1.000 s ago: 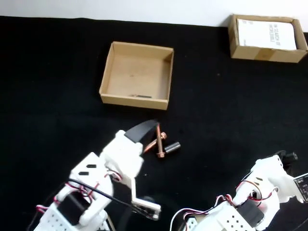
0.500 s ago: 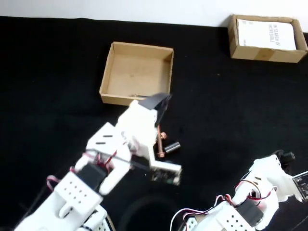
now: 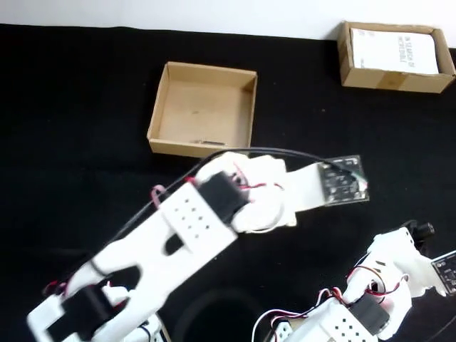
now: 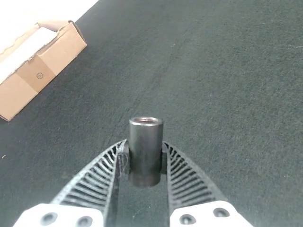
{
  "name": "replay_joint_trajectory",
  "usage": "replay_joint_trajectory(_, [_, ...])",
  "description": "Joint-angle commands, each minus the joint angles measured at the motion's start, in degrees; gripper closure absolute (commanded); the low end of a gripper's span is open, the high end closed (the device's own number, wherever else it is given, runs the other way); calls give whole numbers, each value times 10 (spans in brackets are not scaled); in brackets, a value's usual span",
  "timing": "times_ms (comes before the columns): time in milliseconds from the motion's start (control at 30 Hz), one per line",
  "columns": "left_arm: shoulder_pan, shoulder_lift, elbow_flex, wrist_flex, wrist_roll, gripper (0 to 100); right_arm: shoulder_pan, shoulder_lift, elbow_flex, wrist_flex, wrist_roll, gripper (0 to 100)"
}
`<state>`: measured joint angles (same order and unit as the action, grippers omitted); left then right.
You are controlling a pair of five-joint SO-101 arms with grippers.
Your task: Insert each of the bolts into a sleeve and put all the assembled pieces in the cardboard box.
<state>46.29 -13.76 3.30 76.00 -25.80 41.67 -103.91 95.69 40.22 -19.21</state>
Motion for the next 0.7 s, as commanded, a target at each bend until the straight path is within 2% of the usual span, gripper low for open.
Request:
replay_joint_trajectory(0, [-15,66,-99,90,6,991,-6,-10,74,1,-7,992])
replay_joint_trajectory(67, [-35,107,-124,127,-30,991,-5,-10,74,1,-7,992])
replay_joint_trajectory(233, [-49,178,-145,229,-256,991,-5,-10,74,1,-7,992])
replay_joint_trajectory(367, [-59,182,-141,248,-396,991,-5,-10,74,1,-5,992])
replay_joint_trajectory(500, [-65,189,-147,248,-491,991,-5,-10,74,1,-3,992])
replay_joint_trajectory(667, [-65,241,-153,249,-565,990,-5,-10,74,1,-2,992])
